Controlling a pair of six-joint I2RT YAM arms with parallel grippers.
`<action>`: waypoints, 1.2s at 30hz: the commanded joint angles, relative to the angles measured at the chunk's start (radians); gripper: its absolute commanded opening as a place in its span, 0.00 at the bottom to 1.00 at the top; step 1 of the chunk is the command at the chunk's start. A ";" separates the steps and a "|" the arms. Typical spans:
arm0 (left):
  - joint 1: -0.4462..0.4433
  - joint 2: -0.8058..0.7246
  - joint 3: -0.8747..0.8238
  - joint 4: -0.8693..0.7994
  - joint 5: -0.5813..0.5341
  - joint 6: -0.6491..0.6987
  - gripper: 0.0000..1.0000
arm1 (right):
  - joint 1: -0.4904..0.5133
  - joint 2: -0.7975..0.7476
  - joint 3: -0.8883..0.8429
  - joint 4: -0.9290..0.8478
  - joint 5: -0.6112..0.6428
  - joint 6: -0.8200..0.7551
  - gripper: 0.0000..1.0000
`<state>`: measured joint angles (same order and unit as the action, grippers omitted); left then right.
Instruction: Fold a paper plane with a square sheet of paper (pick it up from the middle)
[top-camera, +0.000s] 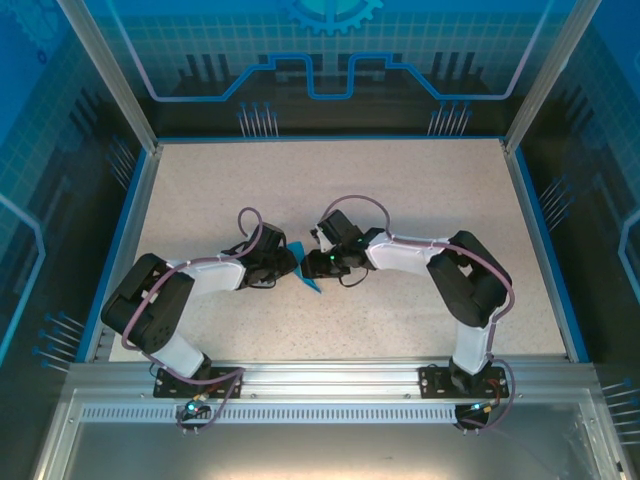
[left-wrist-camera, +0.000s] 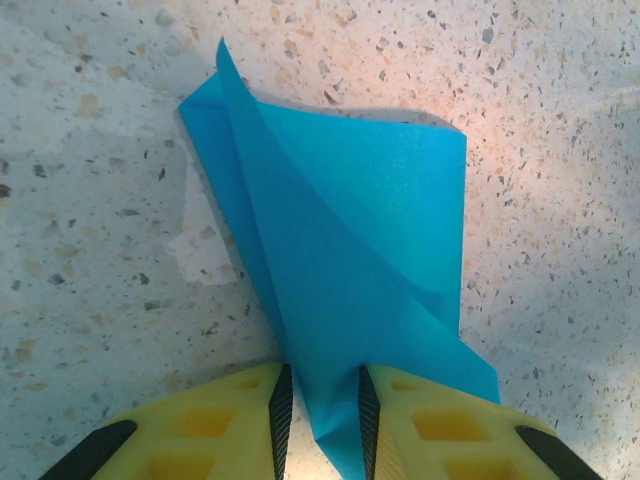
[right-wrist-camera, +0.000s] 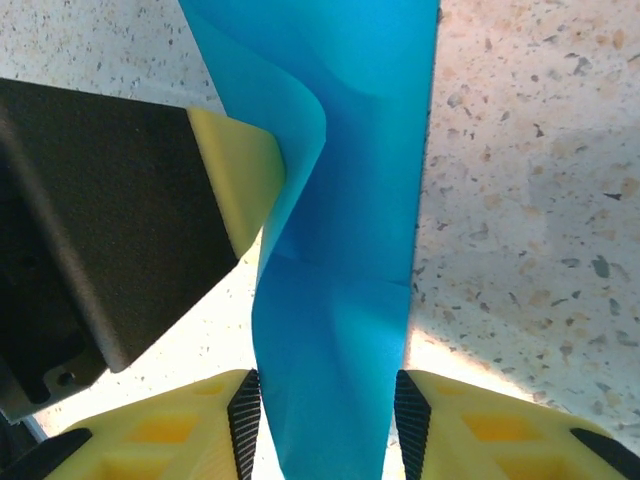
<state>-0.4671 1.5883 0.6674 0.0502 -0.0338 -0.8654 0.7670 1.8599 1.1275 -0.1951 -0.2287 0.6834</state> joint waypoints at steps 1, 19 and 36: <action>0.006 -0.018 -0.002 -0.030 -0.011 -0.014 0.29 | 0.022 -0.004 0.046 -0.032 0.032 0.025 0.42; 0.007 -0.019 0.000 -0.031 -0.008 -0.016 0.29 | 0.051 0.070 0.094 -0.068 0.015 -0.013 0.36; 0.006 -0.016 0.008 -0.036 -0.010 -0.017 0.28 | 0.057 0.071 0.072 -0.093 0.046 -0.036 0.23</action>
<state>-0.4664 1.5867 0.6670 0.0463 -0.0341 -0.8654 0.8055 1.9144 1.2053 -0.2539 -0.1932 0.6575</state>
